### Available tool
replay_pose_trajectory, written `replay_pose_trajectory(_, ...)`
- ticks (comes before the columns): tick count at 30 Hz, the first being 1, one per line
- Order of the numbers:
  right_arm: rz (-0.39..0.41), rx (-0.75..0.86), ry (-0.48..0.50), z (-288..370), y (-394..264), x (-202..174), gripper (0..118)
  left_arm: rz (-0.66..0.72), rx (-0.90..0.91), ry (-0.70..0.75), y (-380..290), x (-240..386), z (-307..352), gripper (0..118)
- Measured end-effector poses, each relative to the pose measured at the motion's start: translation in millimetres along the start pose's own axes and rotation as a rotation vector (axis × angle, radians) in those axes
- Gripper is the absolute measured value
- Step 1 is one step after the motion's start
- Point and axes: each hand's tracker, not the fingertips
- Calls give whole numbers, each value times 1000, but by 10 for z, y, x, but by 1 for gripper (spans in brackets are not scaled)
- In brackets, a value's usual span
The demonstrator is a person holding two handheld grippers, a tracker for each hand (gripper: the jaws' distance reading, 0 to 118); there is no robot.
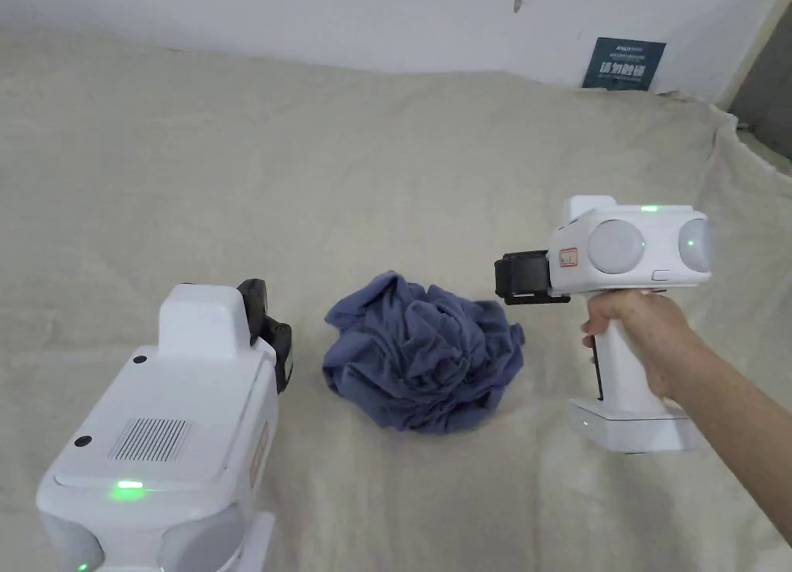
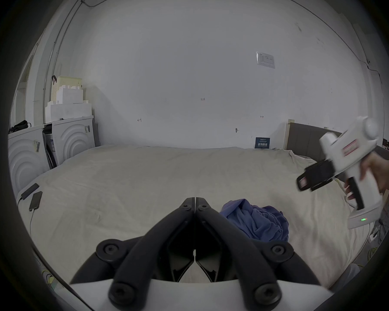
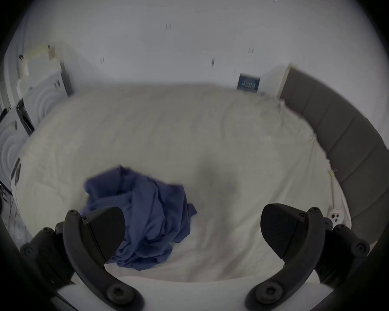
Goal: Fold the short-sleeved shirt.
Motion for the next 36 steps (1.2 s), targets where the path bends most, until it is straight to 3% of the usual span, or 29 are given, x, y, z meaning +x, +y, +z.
replay_pose_trajectory(2, -41, -107, -12, -363, 76, -19, 114, 10, -12, 3, -12, -12, -48, 0)
replay_pose_trajectory(8, -138, -221, -44, -1135, 76, -14, 77, 16, -56, 16, -70, -56, -193, 0)
replay_pose_trajectory(12, -147, -238, -13, -1336, 43, -33, 20, 17, -83, 21, -124, -73, -301, 0)
replay_pose_trajectory(14, -183, -253, 38, -1385, 26, -55, 6, 18, -105, 21, -157, -76, -358, 0)
replay_pose_trajectory(16, -190, -249, 22, -1396, 19, -44, 6, 30, -132, 20, -185, -85, -424, 3)
replay_pose_trajectory(17, -182, -250, 24, -1393, 24, -42, 5, 47, -160, 13, -190, -97, -470, 12)
replay_pose_trajectory(19, -172, -245, 32, -1338, 29, -19, 5, 87, -228, -2, -191, -126, -583, 59)
replay_pose_trajectory(22, -161, -205, 45, -1221, 32, -13, 5, 174, -372, -71, -147, -204, -876, 84)
replay_pose_trajectory(23, -147, -189, 41, -1185, 44, 1, 5, 204, -419, -96, -138, -222, -989, 107)
replay_pose_trajectory(24, -134, -175, 42, -1141, 46, -5, 5, 221, -460, -118, -109, -231, -1103, 118)
replay_pose_trajectory(25, -126, -166, 45, -1095, 47, -11, 5, 254, -472, -156, -91, -238, -1201, 118)
replay_pose_trajectory(32, -93, -126, 45, -904, 32, 6, 5, 106, -784, -175, -191, -57, -1839, 116)
replay_pose_trajectory(36, -106, -121, 41, -861, -15, 61, 5, 78, -881, -184, -356, 26, -2013, 86)
